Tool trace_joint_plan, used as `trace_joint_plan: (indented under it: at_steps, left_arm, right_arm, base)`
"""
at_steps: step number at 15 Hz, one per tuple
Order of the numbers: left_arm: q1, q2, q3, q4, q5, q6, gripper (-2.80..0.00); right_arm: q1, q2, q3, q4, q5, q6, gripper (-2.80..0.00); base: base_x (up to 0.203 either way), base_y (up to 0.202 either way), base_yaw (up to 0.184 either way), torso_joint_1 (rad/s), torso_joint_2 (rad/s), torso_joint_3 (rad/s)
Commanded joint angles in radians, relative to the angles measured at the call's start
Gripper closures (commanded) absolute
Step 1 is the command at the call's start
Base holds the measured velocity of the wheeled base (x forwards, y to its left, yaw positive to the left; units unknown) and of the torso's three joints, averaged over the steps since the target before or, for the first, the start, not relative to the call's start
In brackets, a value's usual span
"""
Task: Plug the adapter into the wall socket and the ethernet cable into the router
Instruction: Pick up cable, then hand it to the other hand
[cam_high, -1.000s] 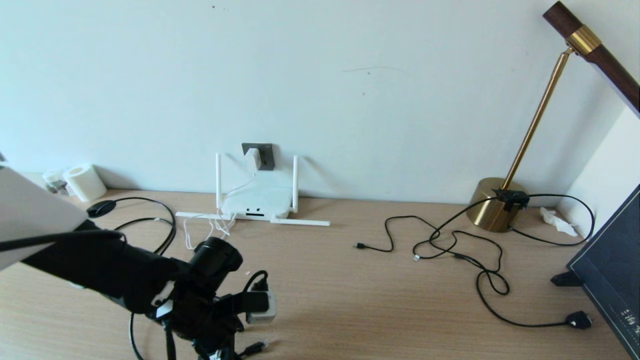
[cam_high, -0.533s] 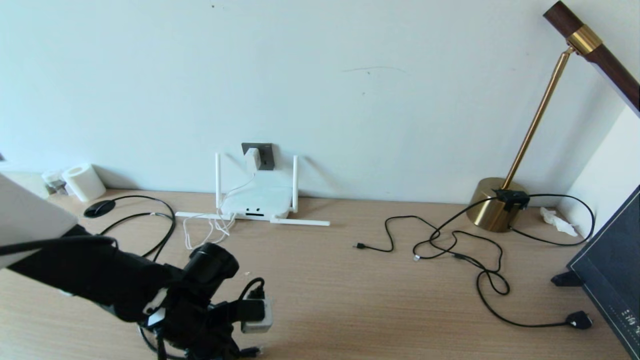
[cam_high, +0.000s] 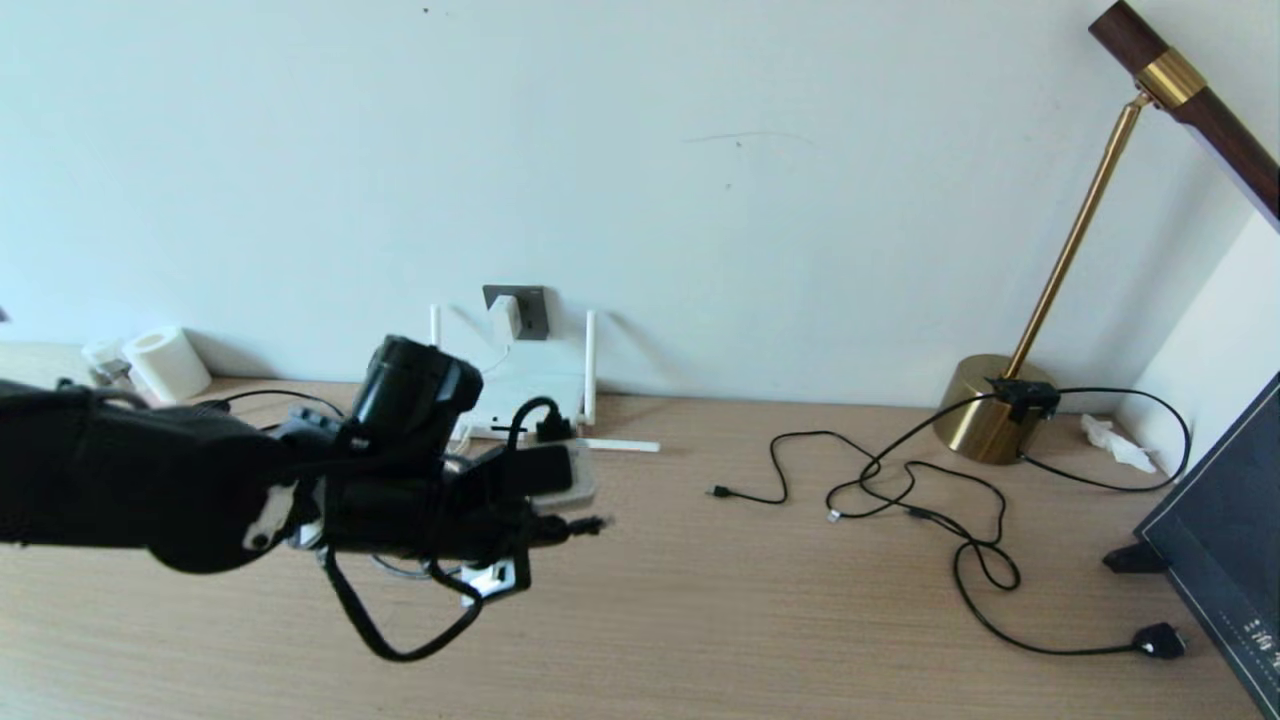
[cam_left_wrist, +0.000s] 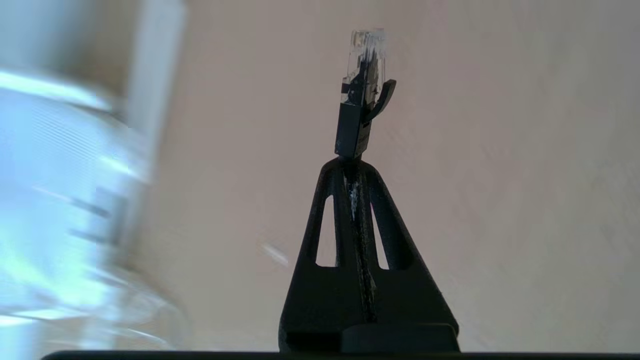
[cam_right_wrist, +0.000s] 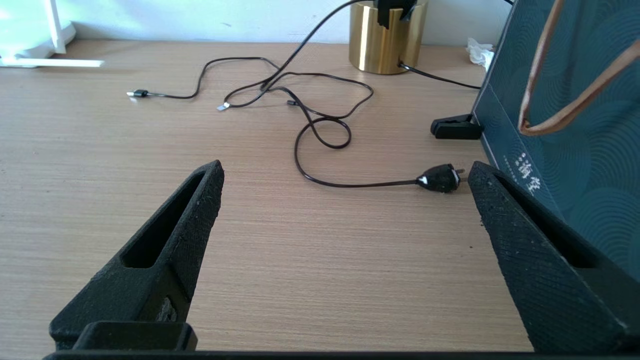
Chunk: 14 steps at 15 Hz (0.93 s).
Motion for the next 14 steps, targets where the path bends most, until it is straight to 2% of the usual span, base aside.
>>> trace_joint_plan:
  at_steps: [1,2,5,7,8,10,11,12,14]
  left_arm:
    - [-0.051,-0.018,-0.132,0.001,0.01,0.005,0.0]
    - [-0.069,-0.012,-0.185,0.002,0.029,0.005,0.0]
    - [-0.108,0.064,-0.373,0.041,0.059,0.0,0.0]
    - [-0.19,0.082,-0.434,0.119,0.075,-0.012,0.0]
    - [-0.238,0.082,-0.465,0.137,0.089,-0.028,0.0]
    - [-0.293,0.069,-0.502,0.166,0.101,-0.04,0.0]
    - [-0.316,0.045,-0.492,0.175,0.114,-0.041,0.0]
    - [-0.344,0.03,-0.478,0.185,0.139,-0.041,0.0]
    - [-0.382,0.009,-0.458,0.191,0.154,-0.04,0.0]
  right_arm:
    - [0.0,0.002,0.001,-0.001,0.005,-0.03,-2.8]
    - [0.0,0.0,0.0,-0.001,0.004,-0.05,-2.8]
    - [0.0,0.0,0.0,0.002,0.001,-0.032,-2.8]
    - [0.001,0.002,-0.044,0.007,0.009,0.014,-2.8]
    - [0.001,0.021,-0.126,0.046,0.044,0.057,-2.8]
    - [0.004,0.109,-0.335,0.207,0.197,0.162,-2.8]
    - [0.007,0.185,-0.438,0.307,0.354,0.232,-2.8]
    - [0.009,0.261,-0.491,0.363,0.478,0.279,-2.8]
    - [0.011,0.395,-0.528,0.423,0.606,0.335,-2.8]
  base:
    - [0.0,0.0,0.0,0.0,0.0,0.0]
    - [0.0,0.0,0.0,0.0,0.0,0.0]
    - [0.0,0.0,0.0,0.0,0.0,0.0]
    - [0.0,0.0,0.0,0.0,0.0,0.0]
    - [0.0,0.0,0.0,0.0,0.0,0.0]
    - [0.0,0.0,0.0,0.0,0.0,0.0]
    - [0.0,0.0,0.0,0.0,0.0,0.0]
    - [0.0,0.0,0.0,0.0,0.0,0.0]
    - [0.0,0.0,0.0,0.0,0.0,0.0]
